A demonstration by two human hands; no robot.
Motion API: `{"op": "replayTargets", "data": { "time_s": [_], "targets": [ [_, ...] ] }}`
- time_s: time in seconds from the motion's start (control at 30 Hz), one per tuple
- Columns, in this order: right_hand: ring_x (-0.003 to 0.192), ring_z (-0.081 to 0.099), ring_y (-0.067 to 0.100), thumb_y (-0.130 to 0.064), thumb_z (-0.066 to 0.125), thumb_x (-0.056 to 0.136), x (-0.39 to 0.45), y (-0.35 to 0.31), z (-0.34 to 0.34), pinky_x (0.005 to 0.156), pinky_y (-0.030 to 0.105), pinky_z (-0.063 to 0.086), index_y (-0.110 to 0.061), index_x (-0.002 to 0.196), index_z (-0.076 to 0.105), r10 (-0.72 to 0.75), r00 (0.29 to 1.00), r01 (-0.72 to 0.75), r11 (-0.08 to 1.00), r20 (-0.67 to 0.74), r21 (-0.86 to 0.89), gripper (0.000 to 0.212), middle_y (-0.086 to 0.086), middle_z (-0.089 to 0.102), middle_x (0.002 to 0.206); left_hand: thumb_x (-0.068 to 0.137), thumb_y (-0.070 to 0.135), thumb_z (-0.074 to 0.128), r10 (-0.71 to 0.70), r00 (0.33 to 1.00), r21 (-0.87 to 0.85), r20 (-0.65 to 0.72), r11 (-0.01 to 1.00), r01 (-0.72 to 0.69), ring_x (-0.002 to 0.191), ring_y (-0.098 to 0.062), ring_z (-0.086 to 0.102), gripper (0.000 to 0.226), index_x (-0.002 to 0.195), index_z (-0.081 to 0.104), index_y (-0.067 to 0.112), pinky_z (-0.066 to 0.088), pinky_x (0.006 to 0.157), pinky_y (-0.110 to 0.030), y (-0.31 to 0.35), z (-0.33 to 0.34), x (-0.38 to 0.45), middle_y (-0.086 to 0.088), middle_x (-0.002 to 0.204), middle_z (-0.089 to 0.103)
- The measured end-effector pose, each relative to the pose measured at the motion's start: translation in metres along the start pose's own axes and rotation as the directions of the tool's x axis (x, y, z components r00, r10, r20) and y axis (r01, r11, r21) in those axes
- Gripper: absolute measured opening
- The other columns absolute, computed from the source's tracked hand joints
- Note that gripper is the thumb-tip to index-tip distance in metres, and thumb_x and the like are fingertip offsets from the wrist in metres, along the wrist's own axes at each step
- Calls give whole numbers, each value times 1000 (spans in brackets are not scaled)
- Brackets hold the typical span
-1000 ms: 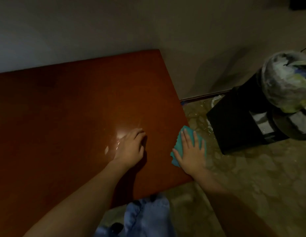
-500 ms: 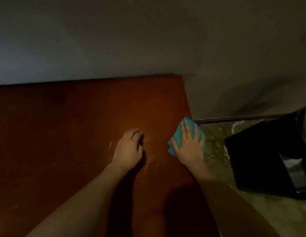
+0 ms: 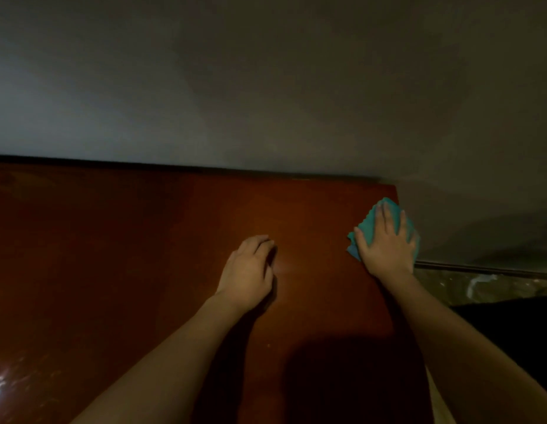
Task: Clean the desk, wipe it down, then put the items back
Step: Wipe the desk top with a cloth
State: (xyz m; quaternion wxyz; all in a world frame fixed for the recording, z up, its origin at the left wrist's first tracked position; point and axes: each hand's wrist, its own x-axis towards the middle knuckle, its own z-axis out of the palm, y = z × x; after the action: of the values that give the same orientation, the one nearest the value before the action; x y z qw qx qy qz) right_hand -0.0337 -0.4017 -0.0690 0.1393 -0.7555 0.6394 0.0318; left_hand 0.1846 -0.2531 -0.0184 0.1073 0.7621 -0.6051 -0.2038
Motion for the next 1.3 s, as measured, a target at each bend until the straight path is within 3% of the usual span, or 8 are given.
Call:
{"op": "replayTargets", "data": {
  "time_s": [0.4, 0.6, 0.97, 1.13, 1.3],
  "targets": [
    [146, -4, 29, -54, 25, 96, 61, -31, -7, 113, 59, 5, -16, 152, 8, 37, 998, -37, 999, -44, -1, 69, -3, 3, 160, 94, 17, 44, -23, 1000, 77, -12, 997, 24, 139, -13, 25, 50, 143, 35, 18, 22, 114, -31, -61, -27, 24, 1, 149, 33],
    [146, -7, 29, -55, 21, 97, 59, -76, 1, 113, 58, -3, -16, 152, 5, -32, 999, 30, 998, -36, -46, 70, -3, 2, 160, 95, 19, 43, -52, 998, 95, -26, 994, 54, 140, -11, 22, 51, 144, 33, 19, 21, 114, -30, -93, -43, 22, 2, 150, 30],
    [146, -11, 28, -57, 20, 96, 25, -258, 42, 113, 57, -5, -19, 152, 0, -229, 973, 230, 968, 22, -103, 71, -2, -1, 160, 97, 20, 39, -144, 989, 29, -41, 989, 145, 141, -12, 19, 50, 145, 30, 20, 19, 114, -30, -209, -80, 4, 3, 153, 25],
    [146, -9, 29, -57, 20, 96, 8, -354, 64, 113, 57, -5, -19, 152, 2, -240, 971, 239, 965, 9, -104, 70, -1, 0, 160, 96, 17, 40, -142, 986, -15, -90, 990, 141, 140, -13, 21, 48, 144, 34, 18, 19, 113, -30, -303, -119, -9, 2, 151, 30],
    [146, -6, 31, -58, 17, 96, -11, -493, 92, 113, 60, -3, -18, 152, -1, -335, 942, 336, 928, 34, -161, 71, 1, 0, 160, 95, 14, 41, -188, 970, -36, -156, 982, 184, 139, -17, 25, 46, 141, 39, 16, 22, 113, -33, -416, -165, -33, 0, 148, 34]
  ]
}}
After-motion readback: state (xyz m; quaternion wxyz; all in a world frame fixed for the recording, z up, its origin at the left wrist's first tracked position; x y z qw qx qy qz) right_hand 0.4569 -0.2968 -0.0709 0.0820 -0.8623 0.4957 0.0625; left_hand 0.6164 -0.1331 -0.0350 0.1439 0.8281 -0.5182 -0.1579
